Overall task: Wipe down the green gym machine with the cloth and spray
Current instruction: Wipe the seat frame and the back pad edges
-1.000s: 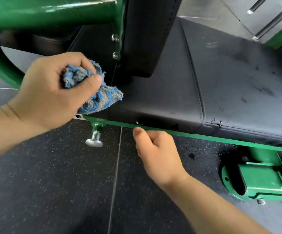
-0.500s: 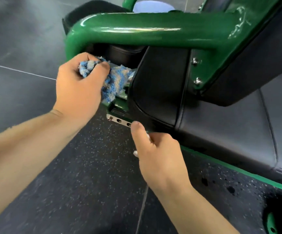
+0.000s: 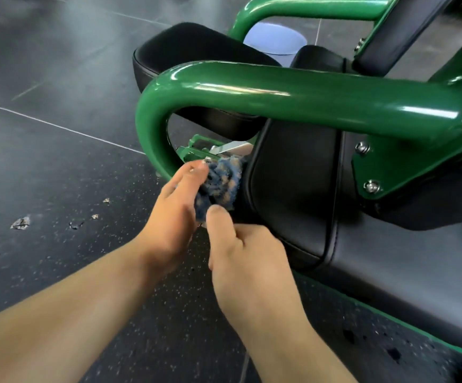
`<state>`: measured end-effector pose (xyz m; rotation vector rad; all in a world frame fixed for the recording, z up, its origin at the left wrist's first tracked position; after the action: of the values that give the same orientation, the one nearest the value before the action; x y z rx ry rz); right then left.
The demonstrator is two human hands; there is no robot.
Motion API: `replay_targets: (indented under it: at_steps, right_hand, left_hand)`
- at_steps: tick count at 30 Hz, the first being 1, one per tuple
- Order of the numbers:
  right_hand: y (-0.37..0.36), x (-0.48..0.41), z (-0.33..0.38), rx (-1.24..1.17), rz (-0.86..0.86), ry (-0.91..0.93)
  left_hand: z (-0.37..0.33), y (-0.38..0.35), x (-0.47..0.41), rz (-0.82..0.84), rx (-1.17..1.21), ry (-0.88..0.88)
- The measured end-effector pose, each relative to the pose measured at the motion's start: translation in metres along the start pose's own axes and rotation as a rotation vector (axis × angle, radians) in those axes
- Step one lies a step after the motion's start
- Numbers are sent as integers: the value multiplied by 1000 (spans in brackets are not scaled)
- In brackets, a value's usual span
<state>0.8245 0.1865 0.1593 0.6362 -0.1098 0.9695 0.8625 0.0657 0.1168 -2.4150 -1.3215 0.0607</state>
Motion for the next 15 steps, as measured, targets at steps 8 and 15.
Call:
replay_targets:
  at_steps: [8,15]
  right_hand:
    - [-3,14,-127,-93,130,-241]
    - [-23,12,-206,235,152,-27]
  left_hand:
    - [33,2,11,-91,-67,99]
    - [50,-5,34,-121,-267,86]
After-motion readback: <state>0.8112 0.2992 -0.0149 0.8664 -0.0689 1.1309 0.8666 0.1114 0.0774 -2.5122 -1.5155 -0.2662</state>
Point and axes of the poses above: each hand's wrist, its own x-axis away from the middle knuckle, its own y-axis out of the back of the hand, z = x × y, the point moved 9 cm from there along -x, towards the middle knuckle, and after that the axes turned 2 degrees about -y, right-handed, at the moved point
